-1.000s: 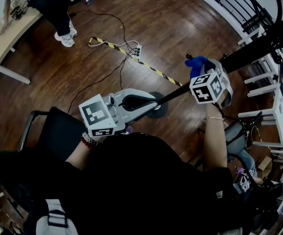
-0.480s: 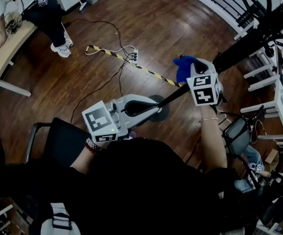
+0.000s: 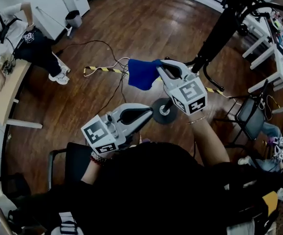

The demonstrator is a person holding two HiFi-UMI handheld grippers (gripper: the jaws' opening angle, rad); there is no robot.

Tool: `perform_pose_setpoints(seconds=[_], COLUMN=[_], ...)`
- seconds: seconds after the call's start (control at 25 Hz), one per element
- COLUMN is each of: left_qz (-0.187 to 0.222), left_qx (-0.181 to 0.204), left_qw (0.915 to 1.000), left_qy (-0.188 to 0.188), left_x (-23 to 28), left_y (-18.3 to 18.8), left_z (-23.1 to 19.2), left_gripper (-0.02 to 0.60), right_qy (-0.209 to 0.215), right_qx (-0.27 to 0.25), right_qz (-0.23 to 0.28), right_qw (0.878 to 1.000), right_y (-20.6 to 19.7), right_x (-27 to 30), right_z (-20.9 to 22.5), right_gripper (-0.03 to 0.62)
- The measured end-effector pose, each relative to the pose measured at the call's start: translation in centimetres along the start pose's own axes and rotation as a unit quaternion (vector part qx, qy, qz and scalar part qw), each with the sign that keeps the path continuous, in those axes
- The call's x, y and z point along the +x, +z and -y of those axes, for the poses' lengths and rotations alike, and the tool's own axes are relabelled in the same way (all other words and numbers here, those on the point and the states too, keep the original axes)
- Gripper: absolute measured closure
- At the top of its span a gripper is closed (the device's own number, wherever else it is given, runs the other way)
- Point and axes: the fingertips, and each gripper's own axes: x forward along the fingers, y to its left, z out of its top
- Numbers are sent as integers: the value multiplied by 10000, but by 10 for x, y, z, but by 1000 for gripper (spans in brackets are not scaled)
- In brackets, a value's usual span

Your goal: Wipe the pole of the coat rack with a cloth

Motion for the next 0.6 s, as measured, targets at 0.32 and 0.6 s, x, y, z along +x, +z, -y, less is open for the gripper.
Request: perform_pose_setpoints(seconds=[0.32,0.6], left_qz=[-279,-268], left_qx=[24,-98], left_qw=[9984,9970], left_qy=[-491,-721], left_x=[35,48], left_y=[-8,-13], left_z=[12,19], left_gripper=[574,575], right_qy=[-1789,-2553], right_qx=[-972,-1999], right_qz=[1169,1066], right_qw=[9721,9399], right_y=[81,114], right_x=[-128,-149], right_z=[80,119], right_gripper=[572,572])
